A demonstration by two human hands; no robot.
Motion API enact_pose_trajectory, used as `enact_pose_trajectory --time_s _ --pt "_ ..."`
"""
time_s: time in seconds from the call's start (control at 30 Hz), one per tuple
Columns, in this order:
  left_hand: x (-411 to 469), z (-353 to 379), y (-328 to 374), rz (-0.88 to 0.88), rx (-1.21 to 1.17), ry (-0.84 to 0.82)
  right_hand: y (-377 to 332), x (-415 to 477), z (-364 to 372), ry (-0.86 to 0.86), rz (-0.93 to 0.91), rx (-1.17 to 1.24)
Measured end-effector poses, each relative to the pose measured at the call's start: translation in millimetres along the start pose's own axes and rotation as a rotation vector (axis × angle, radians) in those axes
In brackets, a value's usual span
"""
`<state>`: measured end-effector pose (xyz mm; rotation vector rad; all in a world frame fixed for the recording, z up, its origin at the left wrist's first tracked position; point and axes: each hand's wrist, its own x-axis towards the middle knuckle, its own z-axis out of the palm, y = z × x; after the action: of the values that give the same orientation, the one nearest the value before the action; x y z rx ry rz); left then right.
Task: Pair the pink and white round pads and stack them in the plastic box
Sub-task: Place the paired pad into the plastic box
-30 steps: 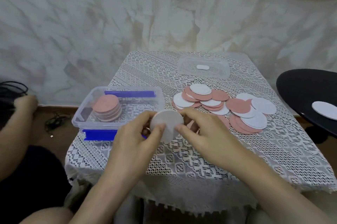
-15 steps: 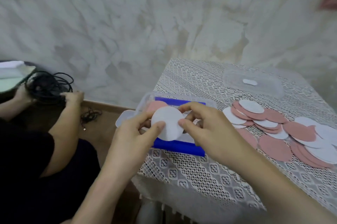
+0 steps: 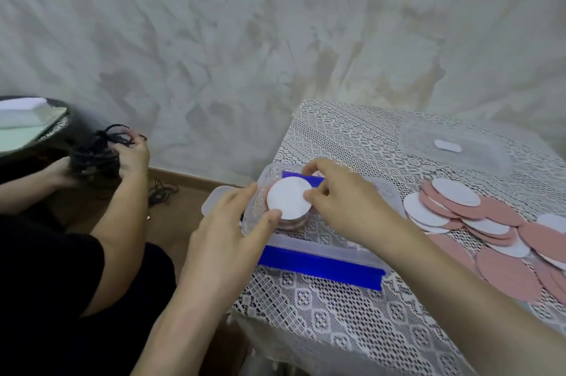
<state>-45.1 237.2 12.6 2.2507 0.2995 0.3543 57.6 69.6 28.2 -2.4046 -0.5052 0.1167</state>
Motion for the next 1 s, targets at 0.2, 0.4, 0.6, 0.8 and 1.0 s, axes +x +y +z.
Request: enact_pose_trajectory --time_s 0.2,0.4,0.6,0.8,1.0 --pt "-0.9 0.6 -0.3 0.025 0.03 -0.015 -3.0 -5.4 -4.3 -0.067 -0.068 -0.203" --pt "0.5 0.2 -1.6 0.027 0.035 -0.007 -7.5 -7.5 -0.1 -0.116 -0.101 -0.357" --pt "3.9 -0.9 -4.8 0.062 0.058 -0.008 -1.1 11.6 -4.7 -0.135 -0.14 -0.313" --pt "4.7 -1.3 -5.8 0.068 0.113 -0.009 6.0 10.8 1.0 -0.107 -0.174 -0.319" --pt "7.1 -7.4 8.7 0.086 0.374 0.006 3.0 1.2 -2.4 -0.08 -0.25 -0.445"
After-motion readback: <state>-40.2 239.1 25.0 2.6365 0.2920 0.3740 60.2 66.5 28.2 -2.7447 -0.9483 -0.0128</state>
